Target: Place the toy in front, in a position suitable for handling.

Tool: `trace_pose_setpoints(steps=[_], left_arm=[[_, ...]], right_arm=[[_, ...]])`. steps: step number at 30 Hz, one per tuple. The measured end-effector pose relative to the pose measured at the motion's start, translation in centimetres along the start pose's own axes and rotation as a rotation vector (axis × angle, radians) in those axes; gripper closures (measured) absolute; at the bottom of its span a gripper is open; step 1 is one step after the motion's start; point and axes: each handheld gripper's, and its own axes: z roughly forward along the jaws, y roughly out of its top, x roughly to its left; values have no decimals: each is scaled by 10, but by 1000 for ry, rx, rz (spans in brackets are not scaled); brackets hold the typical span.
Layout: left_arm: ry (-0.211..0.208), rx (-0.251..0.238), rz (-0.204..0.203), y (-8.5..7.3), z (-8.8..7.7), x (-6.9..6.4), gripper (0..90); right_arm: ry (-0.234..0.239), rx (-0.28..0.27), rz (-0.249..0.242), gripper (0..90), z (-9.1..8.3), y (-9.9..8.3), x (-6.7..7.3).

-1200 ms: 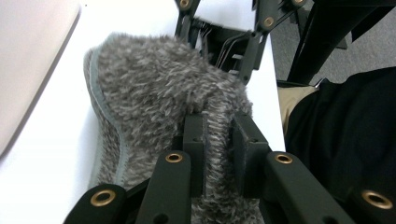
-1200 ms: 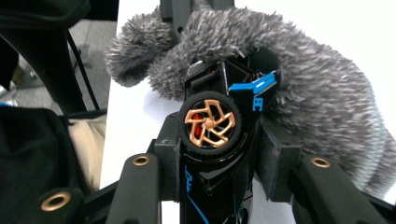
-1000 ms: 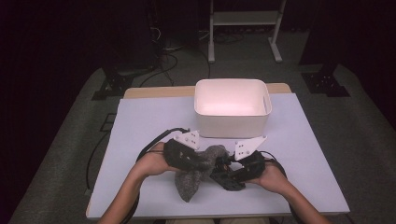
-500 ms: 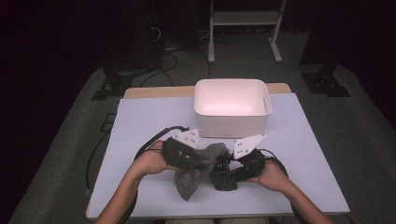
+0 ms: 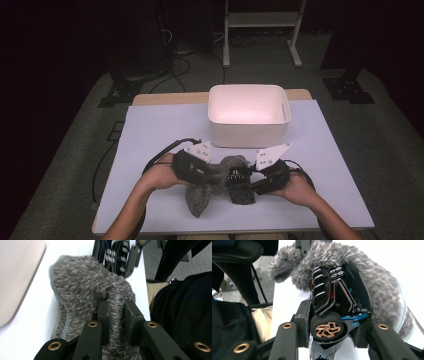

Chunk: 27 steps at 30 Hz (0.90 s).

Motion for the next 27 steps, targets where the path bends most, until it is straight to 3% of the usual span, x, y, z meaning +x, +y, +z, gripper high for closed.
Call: trace_pose_setpoints(steps=[5, 12, 16, 17, 20, 24, 27], left_arm=[[-1, 0, 18, 6, -3, -1, 775], [1, -7, 73, 31, -9, -7, 775], [-9, 6, 98, 47, -3, -10, 775], [-17, 9, 120, 54, 1, -11, 774], [-21, 27, 136, 60, 6, -12, 774], [-24, 22, 139, 62, 6, -10, 774], [-7, 21, 108, 55, 1, -8, 774]], right_arm=[[-4, -8, -3, 567, 2, 0, 1], [-5, -6, -31, 568, 9, 3, 6], [-10, -2, -46, 568, 13, 5, 9], [-12, -2, -47, 568, 14, 6, 10], [-12, -6, -51, 568, 13, 5, 10], [-16, -12, -42, 569, 8, 2, 9], [-16, -19, -21, 568, 2, -3, 7]])
